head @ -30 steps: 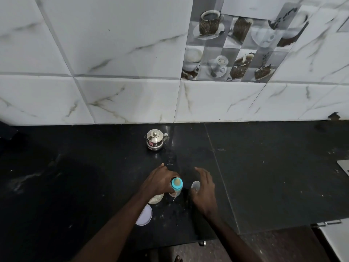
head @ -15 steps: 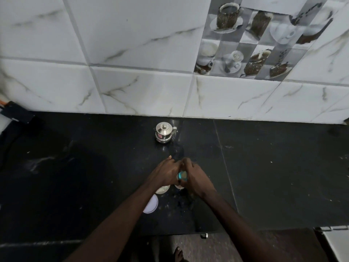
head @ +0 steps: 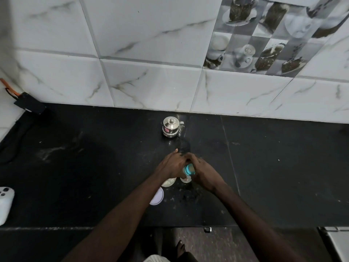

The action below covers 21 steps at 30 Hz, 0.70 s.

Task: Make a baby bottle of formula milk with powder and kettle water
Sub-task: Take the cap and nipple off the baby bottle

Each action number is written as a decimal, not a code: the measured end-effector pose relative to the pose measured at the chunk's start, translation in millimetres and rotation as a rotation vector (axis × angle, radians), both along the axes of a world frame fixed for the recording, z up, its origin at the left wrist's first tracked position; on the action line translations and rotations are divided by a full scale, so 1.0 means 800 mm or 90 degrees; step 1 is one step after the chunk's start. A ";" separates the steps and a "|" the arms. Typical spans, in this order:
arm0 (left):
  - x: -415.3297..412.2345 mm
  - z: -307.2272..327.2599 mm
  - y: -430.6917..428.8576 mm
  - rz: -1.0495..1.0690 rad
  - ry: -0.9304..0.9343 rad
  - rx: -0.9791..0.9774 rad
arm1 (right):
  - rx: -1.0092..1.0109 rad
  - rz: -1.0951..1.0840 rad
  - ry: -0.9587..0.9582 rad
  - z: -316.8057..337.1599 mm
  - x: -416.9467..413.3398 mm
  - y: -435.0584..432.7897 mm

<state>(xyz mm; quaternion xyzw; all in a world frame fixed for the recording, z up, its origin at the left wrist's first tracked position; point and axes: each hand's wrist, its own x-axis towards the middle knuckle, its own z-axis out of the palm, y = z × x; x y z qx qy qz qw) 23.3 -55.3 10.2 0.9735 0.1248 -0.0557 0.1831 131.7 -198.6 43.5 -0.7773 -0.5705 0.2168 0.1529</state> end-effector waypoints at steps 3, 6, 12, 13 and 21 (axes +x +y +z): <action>0.002 -0.003 0.001 0.011 0.008 -0.004 | 0.027 -0.034 0.051 0.001 0.009 -0.005; 0.003 -0.004 0.002 0.022 0.011 -0.004 | 0.065 -0.115 0.050 0.001 0.015 -0.012; 0.002 -0.004 0.001 0.036 0.002 0.005 | 0.024 -0.247 -0.020 -0.014 0.022 -0.015; 0.002 -0.004 0.000 0.035 0.000 0.008 | 0.004 -0.242 -0.030 -0.017 0.024 -0.015; -0.002 0.002 0.000 0.022 -0.019 -0.007 | -0.108 -0.183 -0.071 -0.023 0.038 -0.001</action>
